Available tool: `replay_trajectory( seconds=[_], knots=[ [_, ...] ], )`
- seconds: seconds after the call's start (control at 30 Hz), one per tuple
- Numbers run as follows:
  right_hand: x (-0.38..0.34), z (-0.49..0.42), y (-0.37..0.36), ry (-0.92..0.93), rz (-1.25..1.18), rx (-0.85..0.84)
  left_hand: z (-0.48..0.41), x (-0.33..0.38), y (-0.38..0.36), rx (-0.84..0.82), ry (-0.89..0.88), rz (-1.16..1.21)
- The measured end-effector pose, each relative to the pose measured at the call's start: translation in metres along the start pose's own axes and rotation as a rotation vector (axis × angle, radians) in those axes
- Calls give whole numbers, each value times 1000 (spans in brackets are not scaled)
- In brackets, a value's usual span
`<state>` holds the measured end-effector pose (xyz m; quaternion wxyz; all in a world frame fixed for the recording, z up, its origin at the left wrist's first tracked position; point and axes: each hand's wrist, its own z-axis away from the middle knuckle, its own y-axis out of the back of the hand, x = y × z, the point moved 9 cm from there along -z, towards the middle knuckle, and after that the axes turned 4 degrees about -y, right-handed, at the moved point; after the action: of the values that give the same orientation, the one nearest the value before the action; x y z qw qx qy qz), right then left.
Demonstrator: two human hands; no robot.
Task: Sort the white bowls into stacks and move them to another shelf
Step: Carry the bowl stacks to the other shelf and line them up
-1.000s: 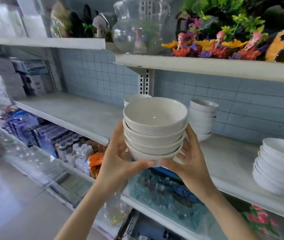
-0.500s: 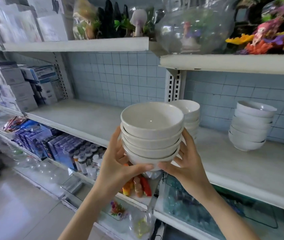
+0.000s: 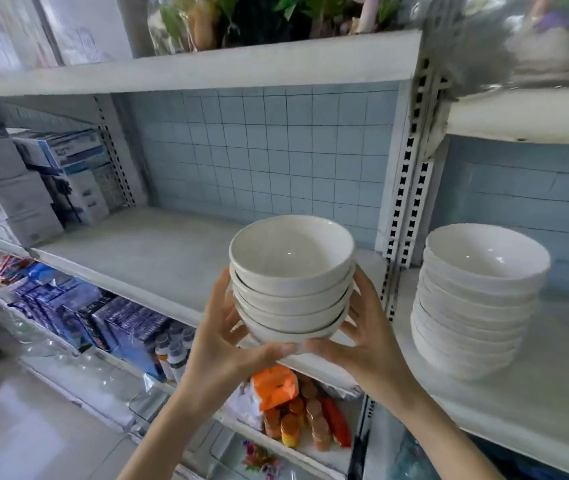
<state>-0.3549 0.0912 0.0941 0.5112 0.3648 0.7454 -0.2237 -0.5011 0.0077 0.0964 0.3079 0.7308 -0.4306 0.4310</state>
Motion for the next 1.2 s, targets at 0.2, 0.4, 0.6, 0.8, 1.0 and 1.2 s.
replay_trajectory(
  seconds=[0.2, 0.4, 0.6, 0.8, 1.0, 1.2],
  knots=[
    [21, -53, -32, -12, 1, 3, -42, -27, 42, -7, -1, 9],
    [45, -99, -76, -34, 38, 23, -74, -51, 97, -26, -3, 22],
    [62, -134, -143, -52, 28, 91, -99, -74, 170, -89, 6, 20],
    [75, -159, -222, -80, 48, 129, -112, -87, 253, -147, 17, 26],
    [92, -185, -288, -103, 52, 136, -120, -105, 323, -173, 17, 42],
    [108, -228, -329, -112, 65, 121, -147, -127, 377, -173, 29, 32]
  ],
)
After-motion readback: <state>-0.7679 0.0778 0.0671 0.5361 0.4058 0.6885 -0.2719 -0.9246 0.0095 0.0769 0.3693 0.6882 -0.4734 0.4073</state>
